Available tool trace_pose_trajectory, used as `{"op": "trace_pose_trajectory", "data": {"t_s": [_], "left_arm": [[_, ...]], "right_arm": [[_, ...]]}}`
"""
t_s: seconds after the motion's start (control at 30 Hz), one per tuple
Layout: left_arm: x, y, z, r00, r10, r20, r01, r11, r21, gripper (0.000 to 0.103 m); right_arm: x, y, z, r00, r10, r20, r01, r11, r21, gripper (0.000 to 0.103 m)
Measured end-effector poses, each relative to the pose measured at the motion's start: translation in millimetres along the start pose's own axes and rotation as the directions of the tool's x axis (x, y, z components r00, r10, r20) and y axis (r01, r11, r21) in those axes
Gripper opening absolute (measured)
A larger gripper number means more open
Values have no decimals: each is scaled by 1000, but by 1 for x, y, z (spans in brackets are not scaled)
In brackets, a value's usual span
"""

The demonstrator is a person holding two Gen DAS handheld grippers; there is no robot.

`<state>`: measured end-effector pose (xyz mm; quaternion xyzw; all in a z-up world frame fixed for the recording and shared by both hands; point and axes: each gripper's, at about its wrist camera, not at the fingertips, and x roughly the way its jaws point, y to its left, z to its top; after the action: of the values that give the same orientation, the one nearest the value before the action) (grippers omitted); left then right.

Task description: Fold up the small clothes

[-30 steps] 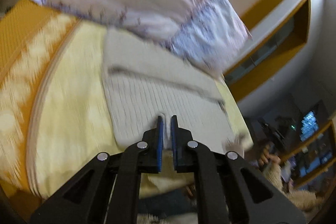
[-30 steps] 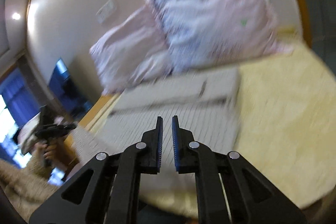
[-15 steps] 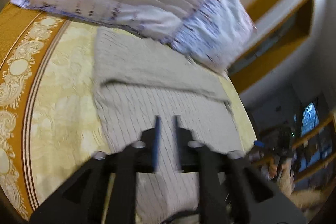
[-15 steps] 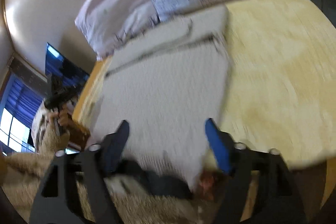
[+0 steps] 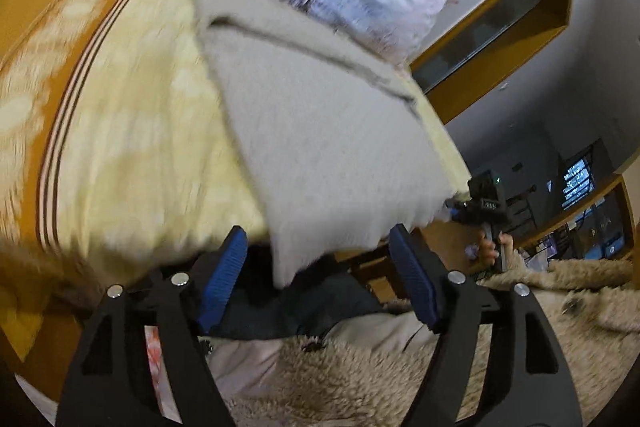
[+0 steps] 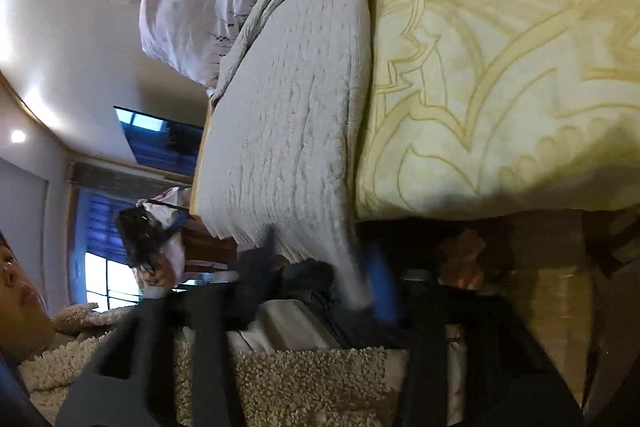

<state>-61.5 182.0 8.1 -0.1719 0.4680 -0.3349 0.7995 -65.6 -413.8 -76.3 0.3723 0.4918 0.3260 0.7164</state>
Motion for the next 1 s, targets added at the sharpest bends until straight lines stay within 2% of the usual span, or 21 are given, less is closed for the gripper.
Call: {"op": "trace_pose_trajectory", "data": {"t_s": [0.03, 0.13, 0.3, 0.47, 0.5, 0.57, 0.6, 0.63, 0.67, 0.77, 0.9, 1.0], "left_arm": [[5, 5, -5, 1000, 8, -12, -8, 1000, -12, 74], [21, 18, -12, 998, 32, -49, -34, 998, -56, 74], [41, 30, -8, 999, -22, -41, 17, 993, -119, 74], [57, 33, -8, 997, -28, -70, 18, 990, -143, 72], [61, 33, -8, 996, -47, -75, 35, 987, -157, 70], [67, 34, -9, 993, -89, -82, 72, 979, -190, 55], [71, 34, -9, 990, -119, -79, 100, 972, -211, 40], [72, 34, -9, 987, -141, -75, 121, 966, -229, 21], [73, 34, -9, 984, -162, -72, 139, 959, -248, 11], [68, 33, -9, 982, -186, -37, 168, 944, -285, 7], [51, 21, 0, 983, -181, 16, 178, 946, -271, 6], [35, 11, 17, 984, -164, 68, 175, 958, -229, 6]], "right_arm": [[0, 1, -2, 1000, 17, 5, -17, 1000, -14, 9], [-5, 21, -8, 998, 67, 19, -65, 992, -104, 8], [-15, 46, -3, 994, 94, 62, -82, 981, -176, 8], [-20, 59, 4, 985, 147, 94, -124, 968, -218, 8], [-19, 62, 6, 985, 146, 97, -121, 967, -223, 8], [-18, 65, 9, 984, 147, 98, -122, 966, -230, 8], [-18, 66, 9, 984, 148, 99, -122, 965, -234, 8], [-18, 67, 10, 984, 150, 101, -123, 964, -236, 8], [-19, 69, 11, 983, 153, 104, -124, 963, -241, 8], [-19, 73, 15, 982, 153, 114, -120, 959, -258, 8], [-22, 83, 22, 979, 150, 135, -105, 951, -292, 8], [-27, 93, 29, 976, 137, 169, -77, 943, -323, 8]]}}
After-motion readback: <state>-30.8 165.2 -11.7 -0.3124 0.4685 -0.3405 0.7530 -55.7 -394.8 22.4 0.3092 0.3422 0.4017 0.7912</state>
